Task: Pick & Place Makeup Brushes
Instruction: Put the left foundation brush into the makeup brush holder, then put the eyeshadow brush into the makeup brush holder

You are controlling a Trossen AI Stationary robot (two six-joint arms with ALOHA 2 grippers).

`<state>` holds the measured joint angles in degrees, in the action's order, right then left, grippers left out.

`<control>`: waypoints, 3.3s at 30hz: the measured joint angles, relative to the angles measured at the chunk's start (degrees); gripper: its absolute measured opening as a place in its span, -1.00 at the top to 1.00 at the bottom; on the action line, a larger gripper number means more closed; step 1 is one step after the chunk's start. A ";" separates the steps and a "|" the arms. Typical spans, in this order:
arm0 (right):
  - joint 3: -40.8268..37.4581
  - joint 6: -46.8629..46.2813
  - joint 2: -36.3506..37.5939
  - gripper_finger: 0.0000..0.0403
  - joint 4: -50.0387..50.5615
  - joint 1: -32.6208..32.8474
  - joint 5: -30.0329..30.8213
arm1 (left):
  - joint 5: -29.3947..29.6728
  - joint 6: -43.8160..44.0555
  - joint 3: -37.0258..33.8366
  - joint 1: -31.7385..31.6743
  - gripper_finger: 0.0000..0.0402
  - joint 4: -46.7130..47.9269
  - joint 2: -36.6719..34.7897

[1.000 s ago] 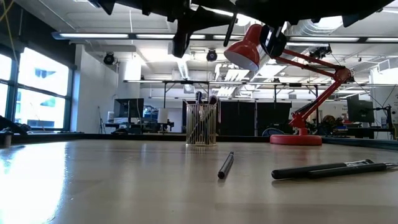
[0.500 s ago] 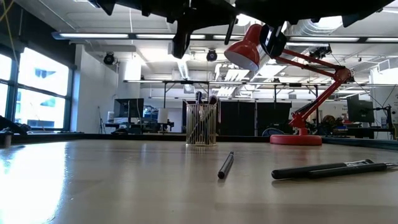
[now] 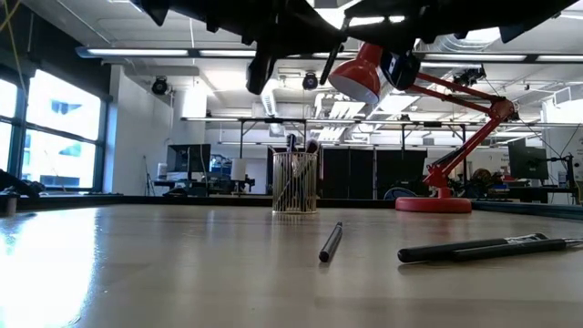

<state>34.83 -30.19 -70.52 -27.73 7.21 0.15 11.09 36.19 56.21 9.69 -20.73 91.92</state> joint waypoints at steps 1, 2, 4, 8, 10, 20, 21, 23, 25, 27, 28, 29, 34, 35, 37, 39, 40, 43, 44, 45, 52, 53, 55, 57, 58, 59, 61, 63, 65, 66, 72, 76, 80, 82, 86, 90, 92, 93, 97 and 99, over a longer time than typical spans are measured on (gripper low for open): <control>0.00 0.40 0.00 0.53 0.05 -0.21 -0.14 | 0.24 0.02 0.00 -0.05 0.94 0.44 0.00; 0.00 0.48 0.00 0.46 0.05 -0.52 -0.26 | 0.50 0.02 0.00 -0.15 0.94 0.83 0.00; 0.00 0.53 0.02 0.34 0.31 -1.25 -0.44 | 0.76 -1.39 -0.01 -0.50 0.93 1.82 0.00; 0.02 0.79 0.13 0.15 2.63 -2.82 -0.68 | 1.78 -5.67 -0.17 -0.54 0.92 4.97 0.00; 0.02 1.11 0.13 0.09 4.90 -3.47 -0.65 | 4.07 -6.12 -0.17 -0.53 0.92 6.76 0.00; 0.02 2.09 0.11 0.06 10.23 -3.98 0.72 | -1.75 -15.05 -0.17 -9.90 0.93 12.46 0.00; 0.02 2.07 0.11 0.06 10.45 -3.98 1.77 | -3.45 -16.30 -0.17 -11.70 0.93 12.42 0.00; 0.02 2.06 0.11 0.06 11.09 -4.01 5.05 | -6.76 -19.45 -0.17 -15.50 0.93 11.81 0.00; 0.02 1.90 0.11 0.06 11.26 -4.01 9.38 | -11.19 -23.29 -0.17 -19.36 0.94 10.23 0.00; 0.02 1.86 0.11 0.07 11.28 -4.17 14.16 | -17.15 -27.45 -0.17 -23.13 0.94 8.83 0.00; 0.02 1.84 0.11 0.06 11.34 -4.31 16.34 | -20.06 -29.04 -0.17 -24.91 0.94 8.08 0.00; 0.02 1.81 0.11 0.06 11.39 -4.52 18.25 | -22.60 -30.30 -0.17 -26.52 0.94 7.18 0.00; 0.02 0.20 0.11 0.06 11.48 -5.83 23.50 | -32.51 -36.61 -0.17 -33.61 0.94 0.49 0.00; 0.02 -0.59 0.11 0.07 11.63 -6.17 23.89 | -34.89 -37.57 -0.17 -34.87 0.94 -1.20 0.00; 0.02 -2.04 0.11 0.06 11.71 -6.88 24.47 | -38.23 -38.84 -0.15 -37.24 0.94 -3.40 0.00; 0.02 -3.18 0.11 0.06 11.86 -7.57 25.15 | -40.79 -39.46 -0.15 -39.25 0.94 -4.48 0.00; 0.02 -3.62 0.11 0.06 11.85 -7.83 25.60 | -42.13 -39.52 -0.15 -40.15 0.94 -4.98 0.00; 0.02 -4.44 0.11 0.06 11.85 -8.68 26.86 | -46.04 -41.77 -0.15 -41.90 0.94 -5.33 0.12; 0.02 -4.44 0.11 0.07 11.85 -8.93 27.03 | -46.83 -42.52 -0.15 -42.11 0.94 -6.04 0.77; 0.02 -4.48 0.11 0.07 11.84 -9.19 27.07 | -47.25 -42.94 -0.07 -42.00 0.94 -7.16 1.80; 0.02 -7.40 0.11 0.06 11.57 -10.63 27.17 | -54.15 -39.21 -0.01 -41.94 0.94 -17.37 8.34; 0.02 -7.46 0.11 0.07 11.54 -10.63 27.17 | -54.46 -38.93 -0.20 -41.94 0.94 -17.14 9.07; 0.02 -7.52 0.11 0.07 11.37 -10.63 27.18 | -54.28 -39.18 -0.17 -41.94 0.94 -17.53 10.54; 0.02 -7.52 0.11 0.06 11.12 -10.63 27.16 | -54.34 -39.32 -0.07 -42.06 0.94 -17.45 12.02; 0.02 -7.52 0.11 0.06 10.91 -10.63 27.17 | -54.70 -39.22 -0.19 -42.56 0.94 -17.00 12.48; 0.02 -7.52 0.11 0.07 10.69 -10.63 27.16 | -55.47 -39.15 -0.24 -42.95 0.94 -16.71 12.62; 0.02 -7.52 0.11 0.07 10.37 -10.63 27.29 | -55.59 -39.84 0.00 -43.14 0.94 -17.79 13.21; 0.02 -7.48 0.11 0.07 10.34 -10.63 28.07 | -55.49 -40.64 -0.04 -43.22 0.94 -17.38 14.14; 0.02 -7.63 0.11 0.07 10.34 -10.63 28.91 | -55.46 -40.87 -0.24 -43.10 0.94 -16.18 14.43; 0.02 -8.21 0.11 0.07 10.33 -10.63 29.37 | -55.48 -41.37 -0.19 -43.05 0.94 -16.21 14.35; 0.02 -8.54 0.11 0.07 10.34 -10.63 30.12 | -52.74 -42.41 -0.15 -43.05 0.75 -13.55 14.21; 0.02 -8.44 0.11 0.07 10.34 -10.63 31.06 | -50.34 -41.99 -0.15 -43.05 0.62 -13.32 14.21; 0.02 -8.37 0.11 0.07 10.34 -10.63 31.42 | -50.40 -41.97 -0.15 -43.05 0.59 -13.36 14.21; 0.02 -8.37 0.11 0.07 10.34 -10.63 31.42 | -50.41 -41.97 -0.15 -43.05 0.59 -13.38 14.21; 0.02 -8.35 0.11 0.07 10.36 -10.63 31.42 | -50.42 -41.95 -0.15 -43.05 0.58 -13.43 14.21; 0.02 -8.35 0.11 0.07 10.85 -10.63 31.42 | -50.51 -41.90 -0.14 -43.05 0.58 -14.55 14.21; 0.02 -8.36 0.09 0.07 11.32 -10.63 31.40 | -50.58 -41.73 -0.13 -43.05 0.58 -15.50 14.20; 0.02 -8.37 0.09 0.07 11.67 -10.63 31.36 | -50.55 -41.70 -0.13 -43.03 0.58 -15.84 14.03; 0.04 -8.54 0.09 0.07 13.69 -10.63 31.00 | -48.34 -41.60 -0.05 -42.31 0.60 -15.69 12.08; 0.04 -9.86 0.09 0.07 15.16 -10.63 30.73 | -46.54 -41.58 -0.09 -41.56 0.66 -14.50 10.92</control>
<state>34.87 -40.06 -70.43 -12.58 -3.42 30.88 -35.45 -5.39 56.11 -31.87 -35.23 102.84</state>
